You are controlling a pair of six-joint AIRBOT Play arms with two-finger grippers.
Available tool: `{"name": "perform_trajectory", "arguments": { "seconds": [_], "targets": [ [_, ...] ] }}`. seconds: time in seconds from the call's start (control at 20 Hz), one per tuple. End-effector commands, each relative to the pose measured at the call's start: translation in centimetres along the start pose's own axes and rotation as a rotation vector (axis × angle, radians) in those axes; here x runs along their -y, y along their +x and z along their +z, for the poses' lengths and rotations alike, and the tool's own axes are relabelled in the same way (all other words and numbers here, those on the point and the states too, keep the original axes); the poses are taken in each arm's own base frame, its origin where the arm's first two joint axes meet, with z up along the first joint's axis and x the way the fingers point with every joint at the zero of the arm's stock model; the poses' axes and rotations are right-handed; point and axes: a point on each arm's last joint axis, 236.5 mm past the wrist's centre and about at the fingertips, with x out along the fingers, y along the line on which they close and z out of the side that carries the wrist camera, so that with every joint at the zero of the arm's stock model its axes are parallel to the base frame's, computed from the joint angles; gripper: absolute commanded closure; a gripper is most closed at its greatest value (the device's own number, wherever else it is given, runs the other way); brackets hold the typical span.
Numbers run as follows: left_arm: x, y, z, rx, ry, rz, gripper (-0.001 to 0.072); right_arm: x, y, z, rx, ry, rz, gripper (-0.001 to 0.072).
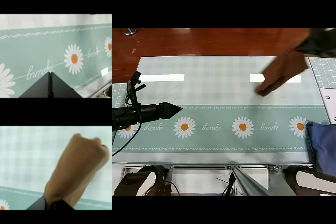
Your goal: Fold the shirts.
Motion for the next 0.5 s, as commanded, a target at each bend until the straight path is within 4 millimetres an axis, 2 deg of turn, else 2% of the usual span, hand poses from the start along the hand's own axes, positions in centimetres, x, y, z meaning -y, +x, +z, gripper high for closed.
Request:
{"name": "perform_trajectory", "arguments": {
  "seconds": [0.0, 0.2, 0.45],
  "targets": [
    [0.0, 0.0, 0.0, -0.001, 0.0, 0.0, 0.0681, 5.8, -6.0, -0.5, 0.02, 0.149, -0.1, 0.0684],
    [0.0, 0.0, 0.0, -0.001, 0.0, 0.0, 0.0681, 11.0, -11.4, -2.8, 0.043, 0.293, -0.196, 0.0684],
    [0.0, 0.0, 0.0, 0.0, 0.0, 0.001, 0.0681, 16.0, -17.1, -8.3, 0.052, 0.452, -0.405, 0.0684]
  ]
}}
